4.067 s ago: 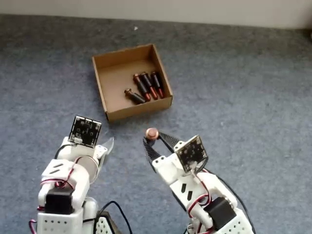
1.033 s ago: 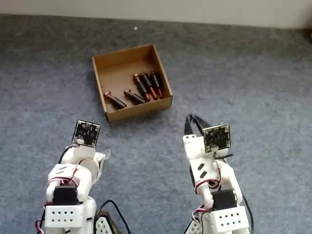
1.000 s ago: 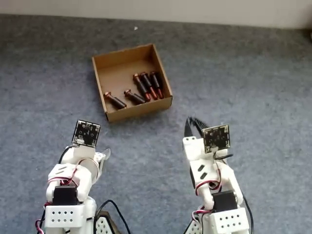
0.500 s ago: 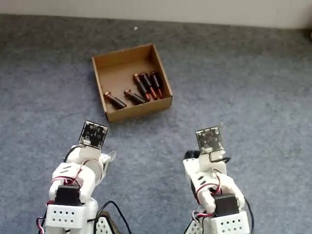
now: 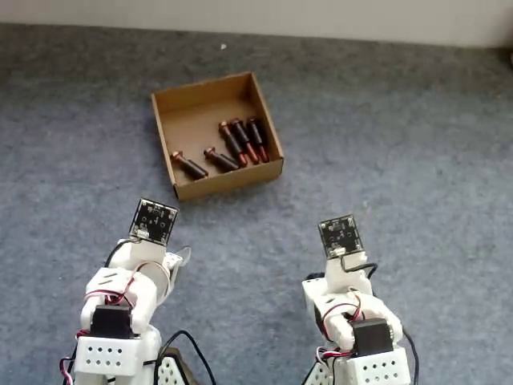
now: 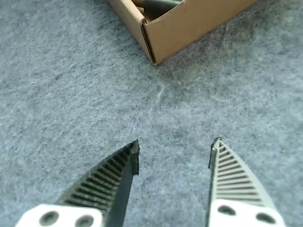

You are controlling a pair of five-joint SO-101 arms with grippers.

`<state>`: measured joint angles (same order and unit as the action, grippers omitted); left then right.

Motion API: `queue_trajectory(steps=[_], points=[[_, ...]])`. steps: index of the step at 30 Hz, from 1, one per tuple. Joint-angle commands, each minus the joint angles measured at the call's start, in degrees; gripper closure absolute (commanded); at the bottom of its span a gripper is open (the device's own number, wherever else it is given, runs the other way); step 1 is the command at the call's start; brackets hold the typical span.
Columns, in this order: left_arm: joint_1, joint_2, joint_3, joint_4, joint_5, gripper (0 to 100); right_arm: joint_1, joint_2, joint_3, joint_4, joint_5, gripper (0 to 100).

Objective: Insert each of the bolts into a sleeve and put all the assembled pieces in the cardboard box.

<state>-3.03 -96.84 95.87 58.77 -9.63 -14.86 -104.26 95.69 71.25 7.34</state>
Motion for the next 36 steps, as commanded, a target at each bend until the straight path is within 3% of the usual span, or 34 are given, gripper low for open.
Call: queue_trajectory(steps=[1, 5, 16, 36], points=[[0.84, 0.4, 1.71, 0.79, -0.26, 74, 0.57, -0.84, 8.84, 0.4, -0.18, 99.3], [0.66, -0.4, 1.36, 9.41, -0.26, 74, 0.57, -0.84, 8.84, 0.4, -0.18, 99.3], [-0.4, -3.91, 1.45, 14.15, -0.35, 74, 0.57, -0.84, 8.84, 0.4, -0.18, 99.3], [-0.4, -3.91, 1.45, 14.07, -0.35, 74, 0.57, -0.84, 8.84, 0.4, -0.18, 99.3]])
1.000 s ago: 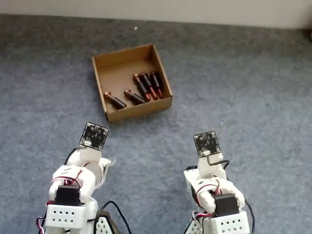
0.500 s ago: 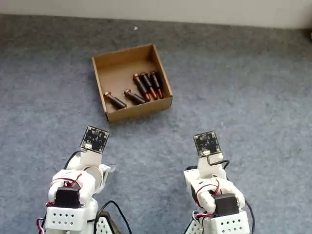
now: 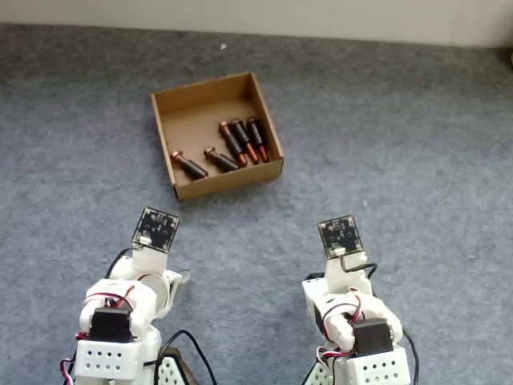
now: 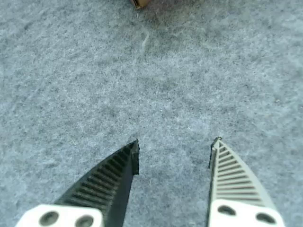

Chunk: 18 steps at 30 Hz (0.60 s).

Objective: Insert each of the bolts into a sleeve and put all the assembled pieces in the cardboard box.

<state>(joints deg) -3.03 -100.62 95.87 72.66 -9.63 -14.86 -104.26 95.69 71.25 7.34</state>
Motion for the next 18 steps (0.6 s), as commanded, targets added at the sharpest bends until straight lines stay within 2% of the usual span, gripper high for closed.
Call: queue_trajectory(steps=[1, 18], points=[[-0.4, -0.13, 1.45, 0.18, -0.35, 74, 0.57, -0.84, 8.84, 0.4, -0.18, 99.3], [-0.13, -0.13, 1.45, 0.44, -0.26, 74, 0.57, -0.84, 8.84, 0.4, -0.18, 99.3]])
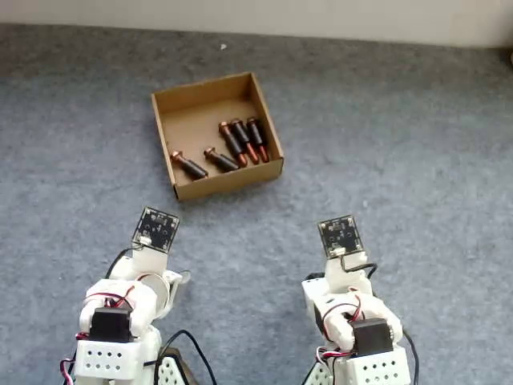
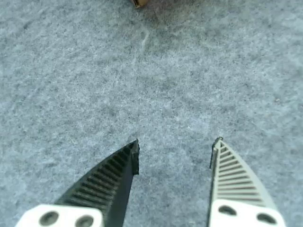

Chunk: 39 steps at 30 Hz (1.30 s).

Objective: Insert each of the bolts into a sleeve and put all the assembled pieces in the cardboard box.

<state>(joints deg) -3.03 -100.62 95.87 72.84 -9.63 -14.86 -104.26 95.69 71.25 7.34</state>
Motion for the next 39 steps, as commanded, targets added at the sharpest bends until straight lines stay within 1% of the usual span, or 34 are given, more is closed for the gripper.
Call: queue_trajectory(steps=[1, 11, 13, 16, 18, 20, 39], points=[[-0.04, -0.13, 1.45, 0.26, -0.26, 74, 0.57, -0.84, 8.84, 0.4, -0.18, 99.3], [-0.04, -0.13, 1.36, 0.35, -0.18, 76, 0.57, -0.84, 8.84, 0.4, -0.18, 99.3], [-0.04, -0.13, 1.36, 0.26, -0.18, 83, 0.57, -0.84, 8.84, 0.4, -0.18, 99.3], [-0.04, -0.13, 1.36, 0.18, -0.18, 100, 0.57, -0.84, 8.84, 0.4, -0.18, 99.3], [-0.04, -0.13, 1.36, 0.09, -0.18, 95, 0.57, -0.84, 8.84, 0.4, -0.18, 99.3], [-0.04, -0.13, 1.36, 0.09, -0.18, 93, 0.57, -0.84, 8.84, 0.4, -0.18, 99.3], [-0.04, -0.13, 1.36, 0.18, -0.18, 93, 0.57, -0.84, 8.84, 0.4, -0.18, 99.3]])
